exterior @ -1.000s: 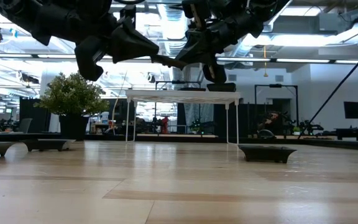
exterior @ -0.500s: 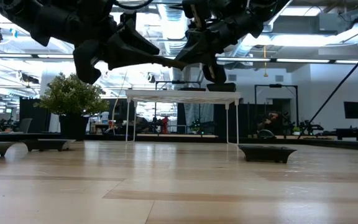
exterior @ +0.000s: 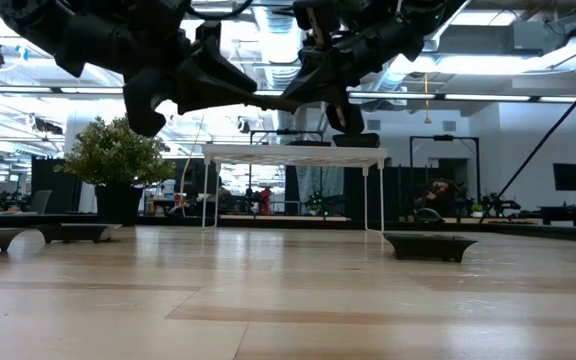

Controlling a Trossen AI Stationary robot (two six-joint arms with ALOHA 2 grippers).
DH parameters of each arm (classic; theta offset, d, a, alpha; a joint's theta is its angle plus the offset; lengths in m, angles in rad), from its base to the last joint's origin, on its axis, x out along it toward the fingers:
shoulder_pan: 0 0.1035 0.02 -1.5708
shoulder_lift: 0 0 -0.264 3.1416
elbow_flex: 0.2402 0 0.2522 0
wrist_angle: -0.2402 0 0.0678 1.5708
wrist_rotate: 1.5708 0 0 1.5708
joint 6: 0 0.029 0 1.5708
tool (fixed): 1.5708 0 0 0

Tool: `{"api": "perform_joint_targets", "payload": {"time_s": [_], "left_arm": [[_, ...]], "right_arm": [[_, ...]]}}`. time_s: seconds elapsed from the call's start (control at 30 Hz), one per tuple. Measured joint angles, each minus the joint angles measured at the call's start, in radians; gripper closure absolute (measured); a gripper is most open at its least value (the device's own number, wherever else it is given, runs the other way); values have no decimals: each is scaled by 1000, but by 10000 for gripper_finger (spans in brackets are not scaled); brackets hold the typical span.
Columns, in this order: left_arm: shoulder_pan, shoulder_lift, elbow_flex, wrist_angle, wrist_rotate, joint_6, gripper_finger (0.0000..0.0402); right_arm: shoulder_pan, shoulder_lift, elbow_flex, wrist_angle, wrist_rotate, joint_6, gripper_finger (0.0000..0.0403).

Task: Pick & Place Mini shaped plates
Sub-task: Stack the black square plate on top of the black square plate on the shelf

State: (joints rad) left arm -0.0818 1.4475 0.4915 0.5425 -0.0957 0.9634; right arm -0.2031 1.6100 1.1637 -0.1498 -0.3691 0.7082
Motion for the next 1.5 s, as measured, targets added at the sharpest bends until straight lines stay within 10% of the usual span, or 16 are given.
{"api": "perform_joint_targets", "payload": {"time_s": [0.53,1.0,1.5], "left_arm": [[41,0,0,4,93,-3,394],[34,0,0,16,81,1,313],[-77,1,0,11,-172,106,271]], "right_arm": [[-1,0,0,1,4,0,401],[0,0,0,1,-1,0,401],[-1,0,0,1,0,0,401]]}}
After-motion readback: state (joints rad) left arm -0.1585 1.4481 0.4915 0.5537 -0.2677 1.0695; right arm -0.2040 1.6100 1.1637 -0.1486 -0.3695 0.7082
